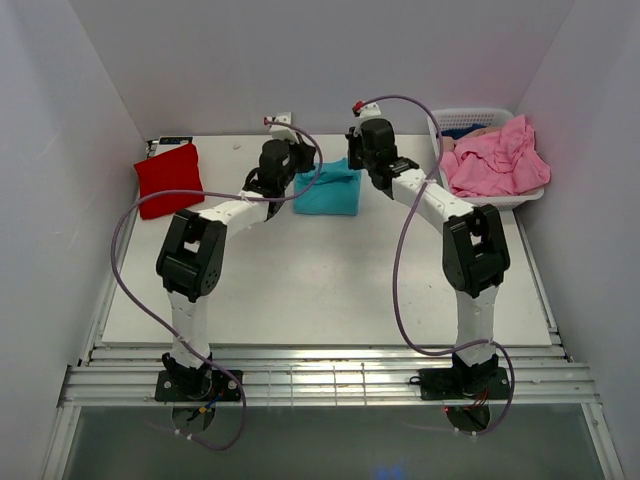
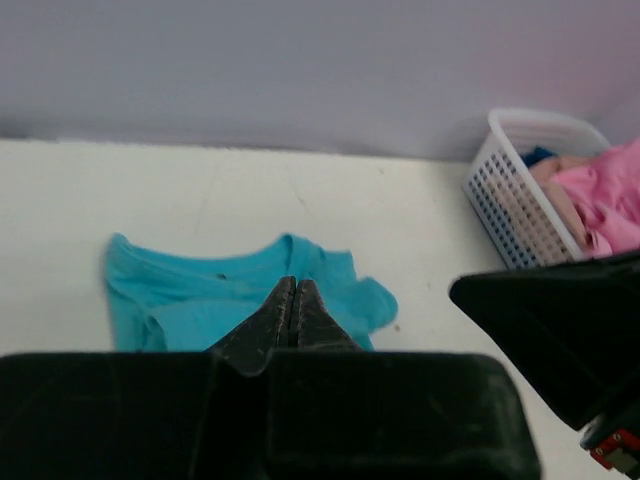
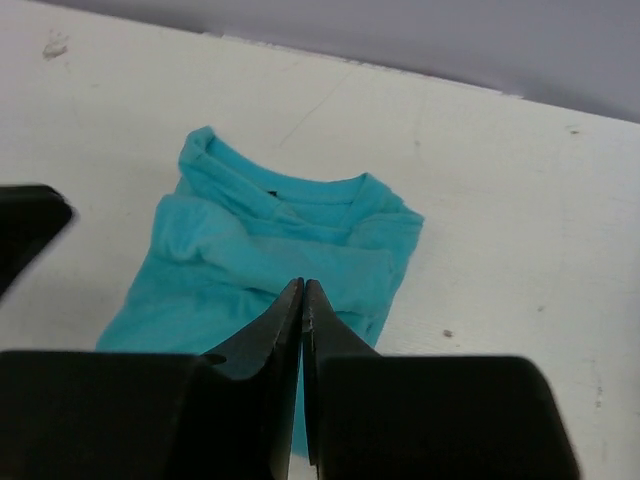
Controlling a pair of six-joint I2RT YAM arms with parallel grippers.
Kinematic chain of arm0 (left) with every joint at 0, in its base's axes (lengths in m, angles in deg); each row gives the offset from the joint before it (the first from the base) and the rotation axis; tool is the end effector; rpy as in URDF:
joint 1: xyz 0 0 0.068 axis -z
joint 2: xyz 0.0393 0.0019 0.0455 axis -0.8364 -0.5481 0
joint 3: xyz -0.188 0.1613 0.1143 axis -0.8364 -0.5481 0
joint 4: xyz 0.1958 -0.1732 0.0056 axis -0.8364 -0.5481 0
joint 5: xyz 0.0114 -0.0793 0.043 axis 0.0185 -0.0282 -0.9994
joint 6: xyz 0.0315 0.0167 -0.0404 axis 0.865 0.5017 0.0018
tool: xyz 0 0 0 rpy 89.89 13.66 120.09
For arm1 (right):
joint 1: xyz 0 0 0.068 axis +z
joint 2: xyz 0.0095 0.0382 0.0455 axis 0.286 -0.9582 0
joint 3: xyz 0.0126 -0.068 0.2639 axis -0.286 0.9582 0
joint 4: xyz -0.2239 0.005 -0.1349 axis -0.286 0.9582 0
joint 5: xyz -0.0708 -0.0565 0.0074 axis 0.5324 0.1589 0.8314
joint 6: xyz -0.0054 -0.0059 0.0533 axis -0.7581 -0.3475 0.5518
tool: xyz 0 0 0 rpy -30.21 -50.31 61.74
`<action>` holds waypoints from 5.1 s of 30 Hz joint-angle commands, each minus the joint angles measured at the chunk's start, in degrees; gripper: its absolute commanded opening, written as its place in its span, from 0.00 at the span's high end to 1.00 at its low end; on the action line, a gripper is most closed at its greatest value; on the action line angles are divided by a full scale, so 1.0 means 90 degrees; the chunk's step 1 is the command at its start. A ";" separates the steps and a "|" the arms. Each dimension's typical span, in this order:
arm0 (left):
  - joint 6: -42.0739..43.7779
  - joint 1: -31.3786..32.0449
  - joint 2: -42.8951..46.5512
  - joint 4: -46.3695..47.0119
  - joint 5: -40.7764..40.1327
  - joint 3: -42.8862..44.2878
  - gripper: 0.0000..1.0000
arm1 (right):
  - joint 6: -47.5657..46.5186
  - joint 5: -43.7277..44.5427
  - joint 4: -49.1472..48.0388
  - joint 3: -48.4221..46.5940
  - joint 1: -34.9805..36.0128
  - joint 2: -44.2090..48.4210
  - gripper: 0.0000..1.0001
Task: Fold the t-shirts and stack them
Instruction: Fold the long partially folded tshirt into a neat square, then put the neatly folded tshirt into the corner of the board with the left arm
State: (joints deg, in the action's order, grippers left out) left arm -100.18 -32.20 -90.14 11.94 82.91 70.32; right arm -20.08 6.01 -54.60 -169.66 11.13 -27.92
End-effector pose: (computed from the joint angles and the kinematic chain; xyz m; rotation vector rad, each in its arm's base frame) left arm 0.4402 -0.1985 0.2596 -0.0137 1.7045 -0.5515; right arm 0.4387 0.2221 0.2916 -0.1859 1.8632 0.2116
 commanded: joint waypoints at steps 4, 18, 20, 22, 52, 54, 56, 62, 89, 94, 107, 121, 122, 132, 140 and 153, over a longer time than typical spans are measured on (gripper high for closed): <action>-0.0680 0.0289 -0.0493 -0.0164 0.0929 -0.0497 1.00 | 0.0371 -0.1838 0.0192 0.0026 0.0003 -0.0318 0.92; -0.0759 0.0289 -0.1265 -0.0300 0.1095 -0.0428 1.00 | 0.0391 -0.2103 0.0798 -0.0971 0.0003 -0.1412 0.92; -0.0778 0.0289 -0.1343 -0.0320 0.1115 -0.0486 1.00 | 0.0391 -0.2074 0.0837 -0.1205 0.0003 -0.1626 0.92; -0.0846 0.0289 -0.1383 -0.0320 0.1144 -0.0584 1.00 | 0.0391 -0.2016 0.0866 -0.1380 0.0003 -0.1783 0.92; -0.1550 0.1519 0.0598 0.0774 0.0549 -0.4666 1.00 | 0.0674 -0.1781 -0.1105 0.0091 -0.0056 -0.1248 0.92; -0.1336 0.1520 0.1164 0.0667 0.0257 -0.4725 1.00 | 0.0616 -0.1781 -0.1184 0.0404 -0.0056 -0.0750 0.92; -0.1015 0.1520 0.1845 0.0307 -0.0142 -0.4589 1.00 | 0.0422 -0.1781 -0.1165 0.0513 -0.0046 -0.0262 0.90; -0.0125 0.1510 0.2806 -0.1089 -0.1033 -0.2872 1.00 | 0.0108 -0.1664 -0.1253 0.1469 0.0003 0.1456 0.75; -0.0348 0.0240 0.2495 -0.3435 0.0049 -0.2381 0.21 | 0.0860 -0.1850 0.0084 0.3668 0.0813 0.1254 0.92; -0.0592 0.0114 0.2153 -0.3708 0.0363 -0.2459 0.12 | 0.0899 -0.1595 0.0232 0.3716 0.0960 0.1097 0.92; -0.0836 -0.0209 0.1831 -0.3290 0.1648 -0.2986 0.02 | 0.1065 -0.1439 0.0232 0.3804 0.1067 0.1010 0.92; -0.1422 -0.0580 0.0777 -0.1044 0.3926 -0.3475 0.02 | 0.1026 -0.1205 0.0242 0.3775 0.1165 0.0971 0.92; -0.1471 -0.0580 0.0698 -0.0966 0.4024 -0.3417 0.02 | 0.1026 -0.1195 0.0416 0.3785 0.1165 0.0951 0.92; -0.1726 -0.0492 0.0219 -0.0545 0.4367 -0.3280 0.02 | 0.1045 -0.1273 0.0349 0.3843 0.1175 0.0805 0.92; -0.1813 -0.0112 -0.0181 -0.0467 0.4289 -0.2968 0.02 | 0.1085 -0.1351 0.0320 0.3863 0.1233 0.0785 0.92; -0.1696 0.0104 -0.0465 -0.0476 0.3732 -0.2879 0.44 | 0.1094 -0.1351 0.0085 0.4019 0.1272 0.0863 0.92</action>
State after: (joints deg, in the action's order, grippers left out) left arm -116.70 -32.20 -92.29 13.29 118.69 45.71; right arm -10.81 -5.18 -55.01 -135.37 21.38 -18.69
